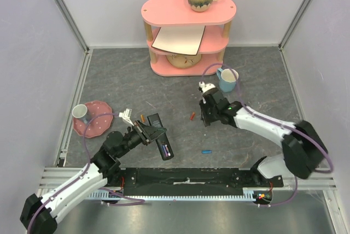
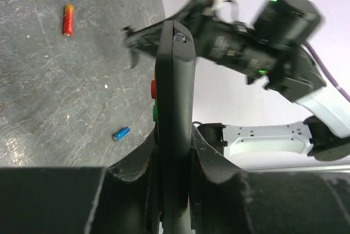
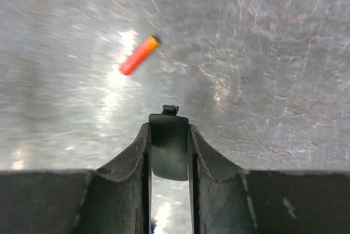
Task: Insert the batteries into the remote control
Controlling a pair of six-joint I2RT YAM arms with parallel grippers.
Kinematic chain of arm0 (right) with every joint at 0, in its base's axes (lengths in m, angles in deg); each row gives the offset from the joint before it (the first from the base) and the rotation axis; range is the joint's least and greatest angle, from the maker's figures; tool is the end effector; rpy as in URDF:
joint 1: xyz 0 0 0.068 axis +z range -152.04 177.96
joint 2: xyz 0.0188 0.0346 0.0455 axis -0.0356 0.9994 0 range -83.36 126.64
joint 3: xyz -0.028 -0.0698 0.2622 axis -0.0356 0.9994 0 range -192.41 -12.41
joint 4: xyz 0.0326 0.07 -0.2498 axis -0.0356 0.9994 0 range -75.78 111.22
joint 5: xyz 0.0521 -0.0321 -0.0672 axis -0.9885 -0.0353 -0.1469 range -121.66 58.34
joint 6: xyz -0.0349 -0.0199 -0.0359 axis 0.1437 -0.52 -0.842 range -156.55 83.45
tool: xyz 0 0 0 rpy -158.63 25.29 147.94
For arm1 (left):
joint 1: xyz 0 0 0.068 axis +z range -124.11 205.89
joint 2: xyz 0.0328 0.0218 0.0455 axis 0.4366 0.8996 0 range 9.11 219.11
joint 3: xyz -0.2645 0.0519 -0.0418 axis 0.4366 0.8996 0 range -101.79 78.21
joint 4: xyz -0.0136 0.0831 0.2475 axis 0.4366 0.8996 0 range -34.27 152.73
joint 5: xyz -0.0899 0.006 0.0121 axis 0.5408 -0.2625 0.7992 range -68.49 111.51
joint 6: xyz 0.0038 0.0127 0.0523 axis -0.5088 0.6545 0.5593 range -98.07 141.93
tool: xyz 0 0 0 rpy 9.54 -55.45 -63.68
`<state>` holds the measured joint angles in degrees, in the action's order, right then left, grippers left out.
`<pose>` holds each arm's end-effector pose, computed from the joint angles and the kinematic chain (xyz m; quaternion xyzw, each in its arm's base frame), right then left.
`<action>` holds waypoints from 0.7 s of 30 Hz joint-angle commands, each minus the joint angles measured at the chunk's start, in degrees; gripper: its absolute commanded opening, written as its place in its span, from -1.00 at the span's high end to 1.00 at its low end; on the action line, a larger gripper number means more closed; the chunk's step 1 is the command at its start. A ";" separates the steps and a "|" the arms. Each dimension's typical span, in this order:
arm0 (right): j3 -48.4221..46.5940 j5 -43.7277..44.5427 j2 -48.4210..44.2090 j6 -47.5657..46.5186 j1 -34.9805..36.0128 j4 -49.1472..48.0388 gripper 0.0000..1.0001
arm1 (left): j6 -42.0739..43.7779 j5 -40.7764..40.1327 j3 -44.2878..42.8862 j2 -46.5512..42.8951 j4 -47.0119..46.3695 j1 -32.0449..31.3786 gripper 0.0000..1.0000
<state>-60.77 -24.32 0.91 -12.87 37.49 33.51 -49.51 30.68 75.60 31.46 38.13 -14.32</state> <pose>0.2263 0.1809 0.1914 -0.1124 0.9458 0.1044 0.2861 0.1001 -0.0919 0.1836 -0.1399 0.7063 -0.6044 0.3408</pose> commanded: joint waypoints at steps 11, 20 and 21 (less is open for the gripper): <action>9.94 -13.59 -32.05 13.14 5.55 -20.94 1.00 | -3.26 -1.08 -1.87 22.64 -27.36 0.22 0.96; 4.42 -2.34 -29.08 9.29 19.17 -21.67 1.00 | -3.79 -7.58 -4.77 25.99 -32.05 0.04 0.96; 3.63 -0.93 -28.47 8.58 21.27 -20.88 1.00 | -3.71 -8.81 -4.94 25.90 -32.05 0.04 0.96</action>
<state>-52.40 -32.08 -29.12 -1.48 53.88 15.00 -51.74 27.48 74.02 57.58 12.86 -14.34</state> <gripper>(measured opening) 0.305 0.265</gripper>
